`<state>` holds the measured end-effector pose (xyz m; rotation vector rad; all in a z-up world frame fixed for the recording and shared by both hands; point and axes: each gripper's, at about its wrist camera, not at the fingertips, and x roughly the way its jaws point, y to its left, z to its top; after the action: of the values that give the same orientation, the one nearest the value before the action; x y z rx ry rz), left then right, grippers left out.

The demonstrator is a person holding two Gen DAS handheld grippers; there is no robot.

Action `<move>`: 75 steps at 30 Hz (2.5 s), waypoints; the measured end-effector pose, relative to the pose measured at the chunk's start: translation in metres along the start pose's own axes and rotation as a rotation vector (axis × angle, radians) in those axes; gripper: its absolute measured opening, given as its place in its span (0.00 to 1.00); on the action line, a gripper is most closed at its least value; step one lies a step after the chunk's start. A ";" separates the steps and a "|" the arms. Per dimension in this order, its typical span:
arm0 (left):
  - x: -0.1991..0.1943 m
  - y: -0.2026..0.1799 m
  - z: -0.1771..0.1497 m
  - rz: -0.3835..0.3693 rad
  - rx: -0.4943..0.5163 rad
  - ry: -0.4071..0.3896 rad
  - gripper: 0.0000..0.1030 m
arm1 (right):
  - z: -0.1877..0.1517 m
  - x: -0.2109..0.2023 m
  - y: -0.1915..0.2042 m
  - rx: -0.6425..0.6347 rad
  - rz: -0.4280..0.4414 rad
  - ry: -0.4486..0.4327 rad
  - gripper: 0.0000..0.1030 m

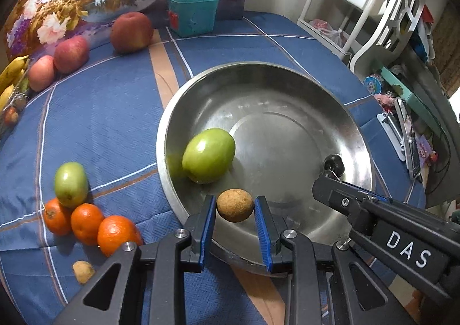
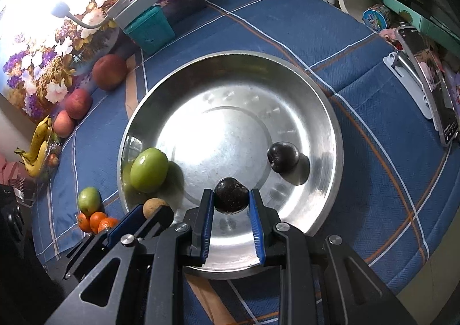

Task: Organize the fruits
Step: 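Carry the kiwi and dark plum over the steel bowl with both tools, then open both tools to drop the kiwi and plum into the bowl, then move both open tools back toward the remaining fruit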

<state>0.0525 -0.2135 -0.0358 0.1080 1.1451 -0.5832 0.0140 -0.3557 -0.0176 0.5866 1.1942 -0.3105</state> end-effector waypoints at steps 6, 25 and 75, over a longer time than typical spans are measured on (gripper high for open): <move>-0.001 0.002 -0.002 -0.004 -0.004 -0.005 0.29 | 0.001 0.003 0.002 -0.004 -0.003 0.004 0.25; -0.003 -0.003 -0.002 -0.029 0.021 -0.005 0.48 | 0.001 0.003 0.000 0.000 -0.001 0.014 0.32; -0.102 0.176 -0.066 0.285 -0.566 -0.099 1.00 | -0.050 -0.011 0.102 -0.314 -0.078 -0.035 0.90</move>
<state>0.0547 -0.0007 -0.0109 -0.2395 1.1350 -0.0002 0.0243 -0.2444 0.0075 0.2615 1.2039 -0.1928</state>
